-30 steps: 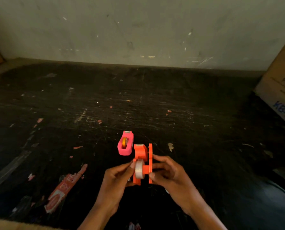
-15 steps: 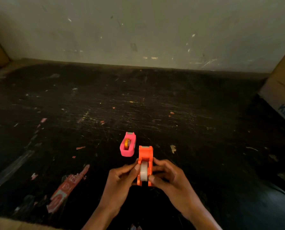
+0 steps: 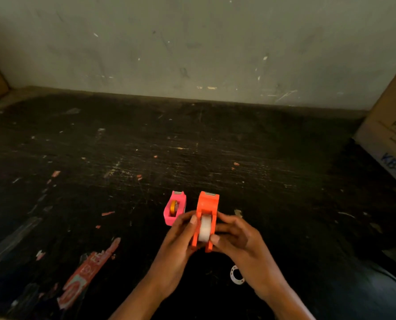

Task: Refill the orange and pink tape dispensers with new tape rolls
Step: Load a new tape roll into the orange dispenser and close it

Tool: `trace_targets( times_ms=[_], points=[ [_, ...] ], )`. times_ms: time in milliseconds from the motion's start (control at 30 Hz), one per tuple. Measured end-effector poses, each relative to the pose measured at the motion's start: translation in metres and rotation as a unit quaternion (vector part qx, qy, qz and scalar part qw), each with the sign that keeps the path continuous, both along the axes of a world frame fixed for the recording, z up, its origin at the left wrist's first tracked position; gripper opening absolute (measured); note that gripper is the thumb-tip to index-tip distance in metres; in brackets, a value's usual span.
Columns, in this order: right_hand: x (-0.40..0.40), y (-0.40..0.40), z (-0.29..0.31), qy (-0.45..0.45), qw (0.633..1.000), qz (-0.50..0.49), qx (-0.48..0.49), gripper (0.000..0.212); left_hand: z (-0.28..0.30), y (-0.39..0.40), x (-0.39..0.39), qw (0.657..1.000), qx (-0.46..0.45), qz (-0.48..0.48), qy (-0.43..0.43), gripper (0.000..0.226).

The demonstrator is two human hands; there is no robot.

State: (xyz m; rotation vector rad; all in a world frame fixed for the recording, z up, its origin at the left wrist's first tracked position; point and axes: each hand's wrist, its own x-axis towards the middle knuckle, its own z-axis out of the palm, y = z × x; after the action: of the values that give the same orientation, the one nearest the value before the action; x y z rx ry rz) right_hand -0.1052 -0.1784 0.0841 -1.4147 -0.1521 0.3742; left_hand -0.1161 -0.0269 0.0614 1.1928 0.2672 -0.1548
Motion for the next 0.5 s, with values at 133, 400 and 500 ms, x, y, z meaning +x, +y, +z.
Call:
trace_targets(
  times_ms=[133,400,500],
  points=[
    [0.007,-0.002,0.006,-0.097,0.983,0.02,-0.155,0.037,0.004,0.002,0.003,0.983,-0.162,-0.079,0.037,0.044],
    [0.024,0.001,0.037,-0.222,0.937,0.003,-0.27,0.017,0.011,0.004,0.004,0.99,-0.125,-0.058,-0.007,0.04],
    [0.027,0.004,0.041,-0.234,0.927,0.027,-0.291,0.014,0.013,0.005,0.002,0.994,-0.088,-0.056,-0.014,0.035]
  ],
)
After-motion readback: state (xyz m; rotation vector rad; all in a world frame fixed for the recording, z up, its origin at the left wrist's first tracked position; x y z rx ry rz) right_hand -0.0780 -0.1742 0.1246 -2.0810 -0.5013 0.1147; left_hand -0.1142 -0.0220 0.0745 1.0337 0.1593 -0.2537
